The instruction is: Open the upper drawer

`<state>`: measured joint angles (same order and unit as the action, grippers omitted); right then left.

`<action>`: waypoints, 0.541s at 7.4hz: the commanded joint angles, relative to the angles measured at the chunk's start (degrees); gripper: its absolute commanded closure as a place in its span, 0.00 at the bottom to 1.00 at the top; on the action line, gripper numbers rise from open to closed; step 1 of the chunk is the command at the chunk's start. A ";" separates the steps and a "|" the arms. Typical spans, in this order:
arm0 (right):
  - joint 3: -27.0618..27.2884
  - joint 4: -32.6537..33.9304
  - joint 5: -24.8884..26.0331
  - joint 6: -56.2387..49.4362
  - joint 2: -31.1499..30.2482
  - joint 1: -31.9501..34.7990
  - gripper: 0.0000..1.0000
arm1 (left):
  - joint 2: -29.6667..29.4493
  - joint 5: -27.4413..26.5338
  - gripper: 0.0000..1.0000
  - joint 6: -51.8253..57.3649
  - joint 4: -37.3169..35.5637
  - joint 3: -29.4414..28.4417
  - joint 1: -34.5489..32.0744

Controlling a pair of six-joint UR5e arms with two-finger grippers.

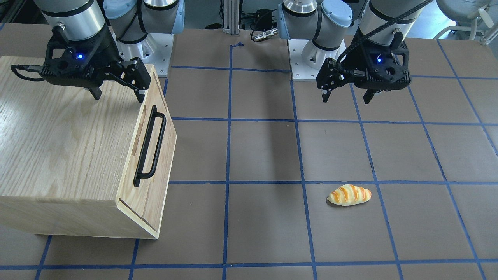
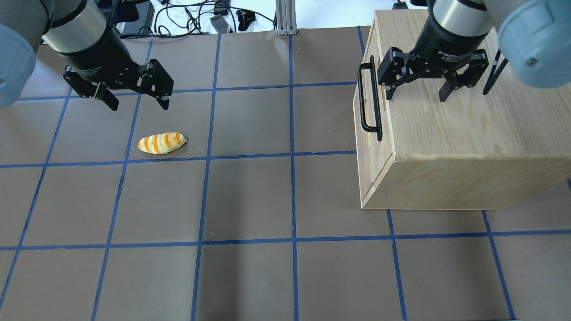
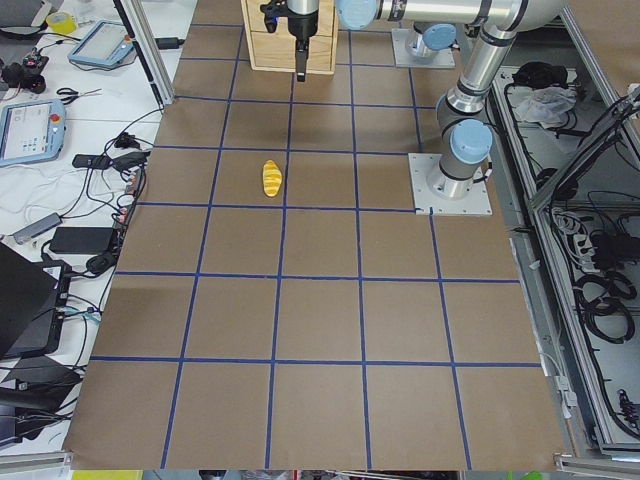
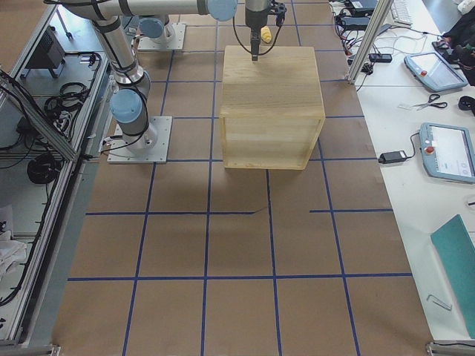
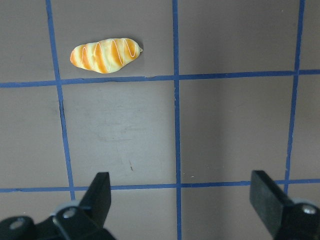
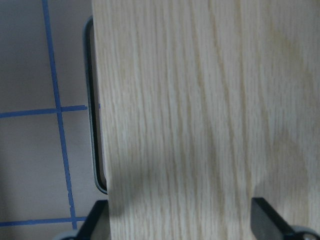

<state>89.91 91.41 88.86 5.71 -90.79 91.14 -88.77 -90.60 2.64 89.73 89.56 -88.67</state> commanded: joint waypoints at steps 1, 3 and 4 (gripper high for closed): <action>0.00 0.00 0.00 0.00 0.00 -0.09 0.00 | 0.00 0.08 0.00 0.00 -0.17 -0.08 -0.01; 0.00 0.00 0.08 0.00 0.00 0.00 0.00 | -0.09 0.17 0.00 0.61 -0.69 -0.09 0.16; 0.00 0.00 0.09 0.00 0.00 0.00 0.00 | 0.00 -0.01 0.00 0.87 -0.26 -0.09 0.16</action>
<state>89.91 91.41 88.91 5.71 -90.79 91.10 -88.82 -90.45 3.19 89.32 89.50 -88.56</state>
